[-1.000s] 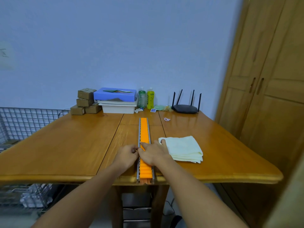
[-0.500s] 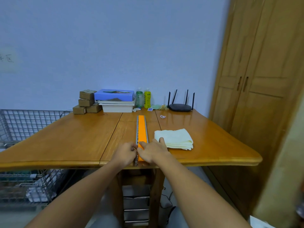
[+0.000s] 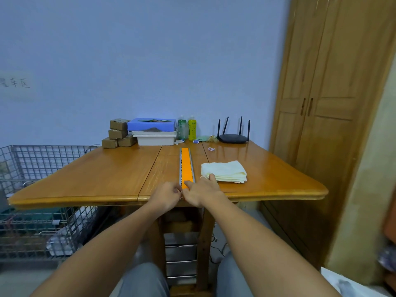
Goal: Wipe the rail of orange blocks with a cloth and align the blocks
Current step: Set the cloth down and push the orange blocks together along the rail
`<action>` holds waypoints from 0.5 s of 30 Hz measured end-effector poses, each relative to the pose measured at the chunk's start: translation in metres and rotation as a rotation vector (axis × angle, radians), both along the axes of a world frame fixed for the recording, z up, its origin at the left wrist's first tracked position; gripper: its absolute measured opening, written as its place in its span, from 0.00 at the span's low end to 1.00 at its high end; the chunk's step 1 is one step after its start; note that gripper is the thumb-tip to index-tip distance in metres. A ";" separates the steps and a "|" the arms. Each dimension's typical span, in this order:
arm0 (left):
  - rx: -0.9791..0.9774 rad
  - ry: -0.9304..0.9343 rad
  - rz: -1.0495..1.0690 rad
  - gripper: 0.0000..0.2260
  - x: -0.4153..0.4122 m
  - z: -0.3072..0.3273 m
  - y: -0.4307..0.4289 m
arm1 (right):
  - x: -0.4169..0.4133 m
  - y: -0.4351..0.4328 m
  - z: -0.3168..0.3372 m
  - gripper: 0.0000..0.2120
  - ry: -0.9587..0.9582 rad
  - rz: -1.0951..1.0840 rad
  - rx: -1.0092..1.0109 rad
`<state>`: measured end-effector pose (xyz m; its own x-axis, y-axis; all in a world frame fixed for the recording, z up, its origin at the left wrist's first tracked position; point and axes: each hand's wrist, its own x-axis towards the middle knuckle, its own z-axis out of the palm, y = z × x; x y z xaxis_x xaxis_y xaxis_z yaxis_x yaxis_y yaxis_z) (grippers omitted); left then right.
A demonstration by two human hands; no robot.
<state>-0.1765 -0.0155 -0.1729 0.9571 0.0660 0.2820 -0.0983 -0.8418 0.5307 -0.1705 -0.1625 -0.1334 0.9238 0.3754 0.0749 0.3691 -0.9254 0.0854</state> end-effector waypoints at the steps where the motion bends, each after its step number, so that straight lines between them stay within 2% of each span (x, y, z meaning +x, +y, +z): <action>1: 0.003 0.012 0.001 0.09 -0.003 0.001 0.000 | -0.003 -0.001 0.000 0.28 0.000 0.005 -0.007; 9: 0.022 0.049 -0.048 0.11 -0.019 0.001 -0.007 | -0.016 -0.009 -0.007 0.28 -0.019 0.023 -0.019; 15: 0.042 0.041 -0.047 0.07 -0.017 -0.004 -0.003 | -0.023 -0.014 -0.006 0.24 -0.006 0.047 0.034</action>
